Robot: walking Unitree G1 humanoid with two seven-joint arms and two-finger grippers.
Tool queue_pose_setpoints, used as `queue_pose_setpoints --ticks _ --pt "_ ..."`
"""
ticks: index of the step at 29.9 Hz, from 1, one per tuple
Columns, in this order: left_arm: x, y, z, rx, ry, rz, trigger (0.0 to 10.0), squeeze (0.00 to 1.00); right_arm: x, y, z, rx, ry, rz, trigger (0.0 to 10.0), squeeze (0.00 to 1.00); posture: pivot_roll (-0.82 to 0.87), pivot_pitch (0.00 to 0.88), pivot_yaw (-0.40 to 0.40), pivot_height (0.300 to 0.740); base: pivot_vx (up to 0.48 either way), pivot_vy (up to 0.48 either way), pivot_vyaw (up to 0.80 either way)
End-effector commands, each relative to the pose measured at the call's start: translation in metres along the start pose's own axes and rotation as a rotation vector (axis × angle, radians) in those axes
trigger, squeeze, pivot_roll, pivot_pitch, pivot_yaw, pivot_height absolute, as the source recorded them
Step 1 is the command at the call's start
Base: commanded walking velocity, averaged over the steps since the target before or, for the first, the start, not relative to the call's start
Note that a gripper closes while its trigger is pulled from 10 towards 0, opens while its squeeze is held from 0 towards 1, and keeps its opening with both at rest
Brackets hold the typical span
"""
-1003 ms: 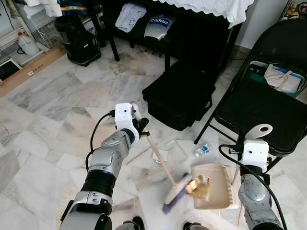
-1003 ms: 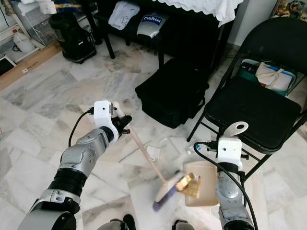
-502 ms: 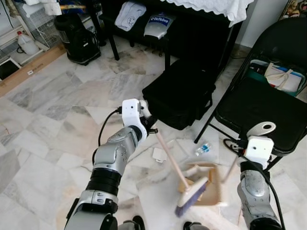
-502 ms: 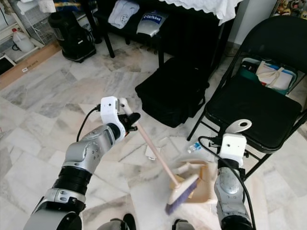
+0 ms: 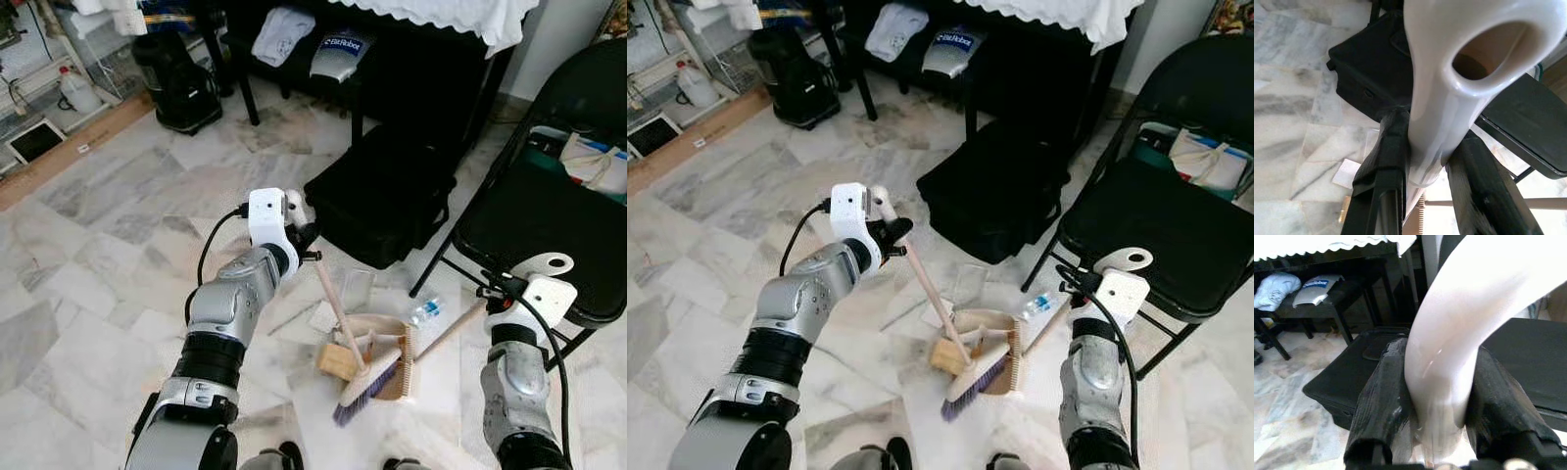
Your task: Sweep floor
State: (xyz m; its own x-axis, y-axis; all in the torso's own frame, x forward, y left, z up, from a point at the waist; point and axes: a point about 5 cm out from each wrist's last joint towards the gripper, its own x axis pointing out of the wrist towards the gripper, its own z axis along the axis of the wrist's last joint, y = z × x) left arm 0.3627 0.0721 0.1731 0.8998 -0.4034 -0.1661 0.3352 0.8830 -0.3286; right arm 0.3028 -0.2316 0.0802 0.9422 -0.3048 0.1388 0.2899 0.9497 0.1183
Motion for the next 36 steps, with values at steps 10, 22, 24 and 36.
queue_pose_setpoints --ticks 10,22,24,36 --pt "-0.007 -0.014 0.057 0.125 -0.113 -0.159 10.0 0.00 0.002 0.011 0.002 0.118 -0.044 0.020 10.0 0.00 -0.03 0.020 0.139 0.740 0.000 0.000 0.00" --pt "-0.024 -0.012 0.113 0.268 -0.258 -0.187 10.0 0.00 0.010 0.011 0.006 0.144 -0.051 0.020 10.0 0.00 -0.03 0.000 0.128 0.740 0.000 0.000 0.00" --pt "-0.027 -0.008 0.123 0.262 -0.307 -0.158 10.0 0.00 0.012 0.011 0.007 0.143 -0.054 0.023 10.0 0.00 -0.03 0.000 0.127 0.740 0.000 0.000 0.00" --pt "-0.037 0.017 0.145 0.335 -0.531 0.066 10.0 0.00 0.012 0.003 0.007 0.131 -0.058 0.016 10.0 0.00 -0.04 0.000 0.120 0.740 0.000 0.000 0.00"
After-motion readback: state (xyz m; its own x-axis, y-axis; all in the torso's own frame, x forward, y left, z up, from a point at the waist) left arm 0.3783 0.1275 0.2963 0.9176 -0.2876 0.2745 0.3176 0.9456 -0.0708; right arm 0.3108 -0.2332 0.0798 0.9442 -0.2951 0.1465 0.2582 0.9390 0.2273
